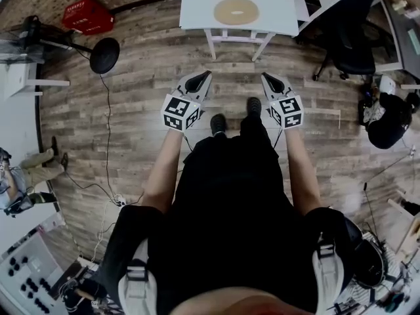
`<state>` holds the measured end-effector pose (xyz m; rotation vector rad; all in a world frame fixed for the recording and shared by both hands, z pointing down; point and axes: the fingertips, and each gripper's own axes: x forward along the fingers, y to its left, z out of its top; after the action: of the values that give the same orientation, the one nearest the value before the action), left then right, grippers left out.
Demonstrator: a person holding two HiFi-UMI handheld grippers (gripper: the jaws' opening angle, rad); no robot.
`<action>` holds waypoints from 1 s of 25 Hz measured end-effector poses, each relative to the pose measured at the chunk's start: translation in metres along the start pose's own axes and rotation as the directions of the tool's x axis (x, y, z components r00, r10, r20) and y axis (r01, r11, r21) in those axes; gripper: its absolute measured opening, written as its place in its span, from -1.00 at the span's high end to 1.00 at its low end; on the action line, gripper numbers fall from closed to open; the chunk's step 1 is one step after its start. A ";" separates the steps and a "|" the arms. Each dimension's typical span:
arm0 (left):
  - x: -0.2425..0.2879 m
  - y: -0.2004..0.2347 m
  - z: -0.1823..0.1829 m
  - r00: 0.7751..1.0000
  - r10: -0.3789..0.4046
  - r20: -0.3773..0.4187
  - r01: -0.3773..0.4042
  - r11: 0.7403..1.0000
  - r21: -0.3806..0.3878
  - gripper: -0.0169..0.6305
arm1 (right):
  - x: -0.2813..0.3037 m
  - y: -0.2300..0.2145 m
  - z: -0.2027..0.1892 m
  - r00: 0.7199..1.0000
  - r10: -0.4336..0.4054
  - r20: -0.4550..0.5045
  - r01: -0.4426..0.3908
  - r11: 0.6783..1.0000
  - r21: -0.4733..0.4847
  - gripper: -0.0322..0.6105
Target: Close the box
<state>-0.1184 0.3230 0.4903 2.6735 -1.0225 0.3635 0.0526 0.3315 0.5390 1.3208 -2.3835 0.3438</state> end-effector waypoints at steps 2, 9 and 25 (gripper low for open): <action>0.004 -0.002 0.000 1.000 0.002 -0.006 -0.002 1.000 -0.004 0.89 | 0.000 -0.005 0.001 1.000 0.003 0.001 -0.003 1.000 -0.002 0.90; 0.027 -0.002 0.005 1.000 0.020 -0.017 -0.020 1.000 -0.016 0.89 | 0.007 -0.028 0.003 1.000 0.021 -0.003 -0.021 1.000 -0.010 0.90; 0.087 0.012 0.027 0.988 0.149 -0.026 -0.151 0.986 -0.071 0.89 | 0.039 -0.108 0.012 0.993 0.117 -0.025 -0.118 0.993 -0.011 0.90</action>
<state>-0.0596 0.2520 0.4943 2.5312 -1.2109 0.3743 0.1228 0.2405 0.5480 1.1672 -2.4452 0.3753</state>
